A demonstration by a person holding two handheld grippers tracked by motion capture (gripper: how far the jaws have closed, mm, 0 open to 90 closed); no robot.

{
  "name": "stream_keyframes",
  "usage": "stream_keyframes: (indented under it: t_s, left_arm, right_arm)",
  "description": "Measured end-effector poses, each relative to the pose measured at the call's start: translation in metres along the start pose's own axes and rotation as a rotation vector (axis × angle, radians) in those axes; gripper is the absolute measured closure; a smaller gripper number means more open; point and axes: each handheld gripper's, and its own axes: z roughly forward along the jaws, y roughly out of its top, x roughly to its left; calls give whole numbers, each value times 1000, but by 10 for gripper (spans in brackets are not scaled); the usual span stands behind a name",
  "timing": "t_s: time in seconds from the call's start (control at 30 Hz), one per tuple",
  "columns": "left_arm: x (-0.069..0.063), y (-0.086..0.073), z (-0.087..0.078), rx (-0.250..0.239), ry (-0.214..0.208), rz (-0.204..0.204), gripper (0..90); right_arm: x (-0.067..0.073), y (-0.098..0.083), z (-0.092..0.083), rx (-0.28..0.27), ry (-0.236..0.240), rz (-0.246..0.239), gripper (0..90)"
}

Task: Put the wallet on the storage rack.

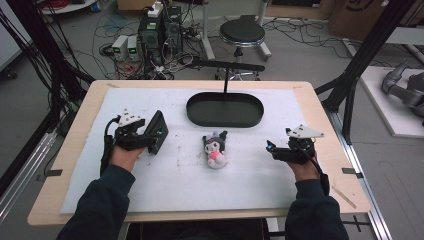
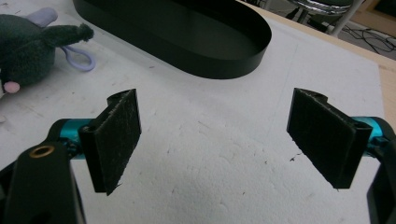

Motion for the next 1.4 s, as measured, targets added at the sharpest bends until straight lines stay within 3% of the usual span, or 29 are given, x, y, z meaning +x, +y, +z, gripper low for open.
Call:
stream_keyframes:
  t_s: [0.07,0.1,0.13,0.17,0.2,0.23,0.27,0.3,0.53,0.83,1.1,1.4]
  left_arm:
    - [0,-2,2,24,4,-2,268]
    - [0,-2,2,24,4,-2,312]
    - [0,-2,3,31,1,-8,414]
    - [1,-5,3,28,-3,-20,414]
    - [2,-7,4,38,-18,-29,639]
    - [3,-8,5,51,-13,-27,697]
    - [4,-8,5,46,-10,-26,697]
    - [5,-8,4,45,-12,-31,769]
    - [11,1,0,-26,-59,-58,779]
    - [9,54,4,-106,-114,-27,778]
    - [-6,94,41,-117,-150,61,779]
    - [-24,114,96,-85,-163,123,779]
  right_arm:
    - [0,0,0,2,1,-1,179]
    - [0,0,0,2,1,-1,179]
    - [0,0,0,0,-1,0,179]
    - [0,0,0,0,-1,0,179]
    - [0,0,0,2,1,2,179]
    - [0,0,0,2,2,2,179]
    - [0,0,0,2,2,2,179]
    - [0,0,0,0,1,1,179]
    - [0,0,0,1,-1,7,179]
    - [-2,0,-1,-10,1,15,179]
    - [-6,1,-2,-28,7,28,179]
    - [-13,0,-3,-48,14,66,179]
